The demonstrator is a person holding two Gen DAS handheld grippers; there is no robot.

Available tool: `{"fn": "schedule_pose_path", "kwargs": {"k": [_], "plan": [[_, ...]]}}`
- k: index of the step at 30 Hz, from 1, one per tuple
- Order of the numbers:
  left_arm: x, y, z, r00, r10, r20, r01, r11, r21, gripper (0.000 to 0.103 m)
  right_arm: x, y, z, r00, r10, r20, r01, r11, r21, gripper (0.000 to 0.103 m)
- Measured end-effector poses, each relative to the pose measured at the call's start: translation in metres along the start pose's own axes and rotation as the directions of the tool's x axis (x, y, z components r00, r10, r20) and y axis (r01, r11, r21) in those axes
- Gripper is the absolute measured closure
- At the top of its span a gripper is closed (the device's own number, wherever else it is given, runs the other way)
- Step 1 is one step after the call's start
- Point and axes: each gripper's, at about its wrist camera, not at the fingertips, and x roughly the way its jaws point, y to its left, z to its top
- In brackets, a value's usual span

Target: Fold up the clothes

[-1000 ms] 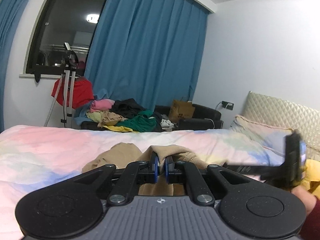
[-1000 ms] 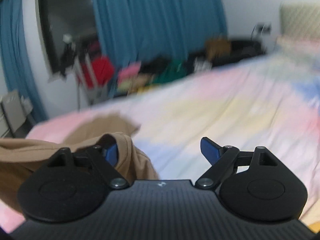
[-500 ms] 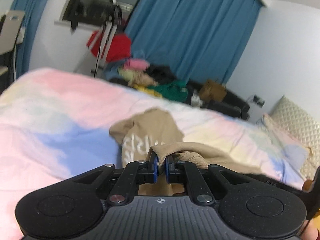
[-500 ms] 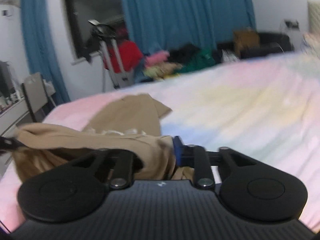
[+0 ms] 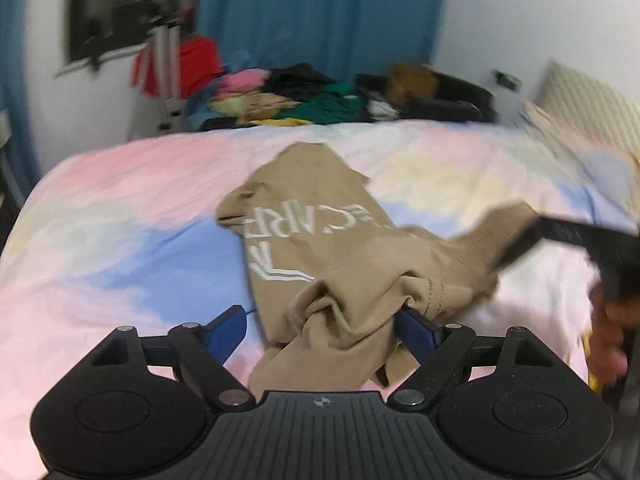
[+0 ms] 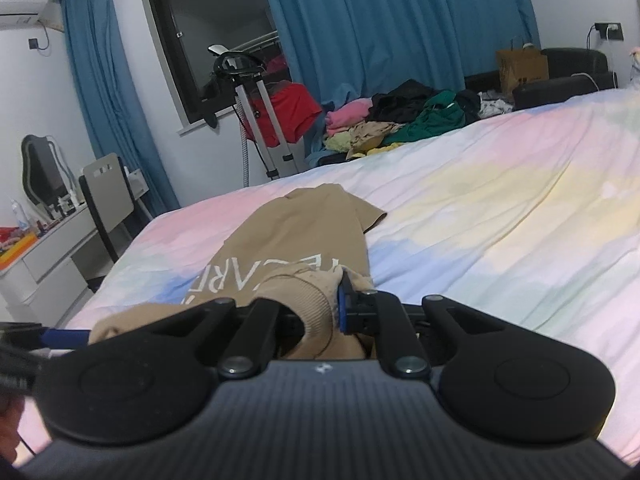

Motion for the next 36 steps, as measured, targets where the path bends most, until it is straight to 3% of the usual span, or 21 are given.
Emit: {"fn": "schedule_pose_path", "kwargs": {"k": [4,12,15,19,21,27,33,36], "plan": [[-0.01,-0.007,-0.001,0.999,-0.026,0.033,0.024,0.997,0.077,0.019,0.0,-0.002,0.001,1.0,0.007,0.005,-0.007,1.0,0.018,0.091],[-0.047,0.009,0.005,0.97,-0.091,0.225,0.098,0.995,-0.022,0.011,0.002,-0.004,0.004,0.999,0.048,-0.017,-0.047,0.998,0.045,0.091],[-0.041,-0.02,0.005,0.972,-0.115,0.203,0.104,0.992,0.065,0.006,0.004,-0.001,0.004,0.994,0.095,-0.049,-0.093,0.995,0.046,0.091],[-0.003,-0.071,-0.004,0.987,-0.063,0.148,0.049,0.994,0.093,0.006,0.0,-0.004,0.008,0.993,0.112,-0.046,-0.109,0.992,0.068,0.091],[0.014,-0.089,-0.01,0.986,-0.039,0.162,0.026,0.996,0.081,0.006,-0.001,-0.01,0.009,0.992,0.12,-0.042,-0.115,0.988,0.104,0.091],[0.04,-0.113,-0.01,0.962,0.083,0.259,-0.079,0.997,-0.024,0.007,-0.006,-0.025,0.011,0.993,0.118,-0.026,-0.112,0.978,0.176,0.091],[0.041,-0.135,-0.009,0.947,0.094,0.306,-0.107,0.994,0.026,0.007,-0.006,-0.033,0.012,0.989,0.143,-0.024,-0.135,0.969,0.206,0.091],[0.049,-0.139,-0.01,0.935,0.176,0.309,-0.179,0.984,-0.017,0.007,-0.005,-0.033,0.011,0.987,0.156,-0.025,-0.147,0.967,0.21,0.091]]}}
